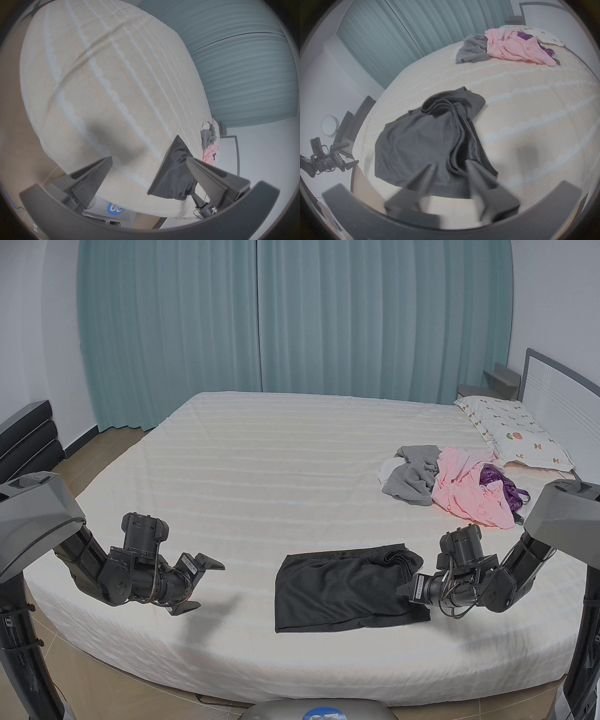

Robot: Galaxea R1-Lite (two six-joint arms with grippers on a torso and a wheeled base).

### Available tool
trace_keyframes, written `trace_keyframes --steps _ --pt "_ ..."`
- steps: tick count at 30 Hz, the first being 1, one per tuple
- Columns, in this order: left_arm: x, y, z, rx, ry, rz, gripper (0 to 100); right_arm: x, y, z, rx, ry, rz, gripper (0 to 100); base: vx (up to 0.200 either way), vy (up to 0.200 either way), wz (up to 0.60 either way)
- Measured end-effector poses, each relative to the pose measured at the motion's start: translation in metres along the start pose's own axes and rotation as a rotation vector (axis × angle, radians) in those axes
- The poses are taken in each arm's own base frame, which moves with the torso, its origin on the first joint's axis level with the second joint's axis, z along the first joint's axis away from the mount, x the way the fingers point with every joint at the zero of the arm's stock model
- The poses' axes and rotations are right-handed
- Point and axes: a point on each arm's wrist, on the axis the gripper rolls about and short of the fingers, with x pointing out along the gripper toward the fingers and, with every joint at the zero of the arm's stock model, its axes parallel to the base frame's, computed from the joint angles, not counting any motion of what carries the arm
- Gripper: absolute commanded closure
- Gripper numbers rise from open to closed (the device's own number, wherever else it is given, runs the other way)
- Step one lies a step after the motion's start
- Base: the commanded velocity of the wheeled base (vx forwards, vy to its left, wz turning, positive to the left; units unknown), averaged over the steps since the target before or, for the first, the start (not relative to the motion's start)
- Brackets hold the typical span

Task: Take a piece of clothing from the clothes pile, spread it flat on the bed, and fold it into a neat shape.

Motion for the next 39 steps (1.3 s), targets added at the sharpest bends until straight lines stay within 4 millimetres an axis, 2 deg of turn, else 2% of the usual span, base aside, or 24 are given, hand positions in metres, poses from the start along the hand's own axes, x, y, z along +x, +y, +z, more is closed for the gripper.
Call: trace_keyframes --steps 7,18,24,25,33,39 --pt "0.000 0.000 0.000 0.001 0.000 0.000 0 -0.002 -0.007 -0.007 -0.002 0.035 -0.047 100 0.000 0.000 0.00" --pt "0.000 0.000 0.000 0.001 0.000 -0.001 0 -0.027 -0.024 -0.013 0.009 0.044 -0.089 100 0.000 0.000 0.00" --pt "0.000 0.000 0.000 0.001 0.000 -0.001 0 -0.032 -0.030 -0.015 0.016 0.045 -0.101 100 0.000 0.000 0.00" --pt "0.000 0.000 0.000 0.001 -0.001 -0.001 0 -0.032 -0.030 -0.015 0.014 0.050 -0.104 0 0.000 0.000 0.00" --pt "0.000 0.000 0.000 0.002 0.000 -0.001 0 -0.034 -0.029 -0.012 0.003 0.037 -0.090 0 0.000 0.000 0.00" --pt "0.001 -0.001 0.000 0.003 -0.006 0.001 0 -0.033 -0.023 0.004 0.044 -0.022 -0.062 0 0.000 0.000 0.00"
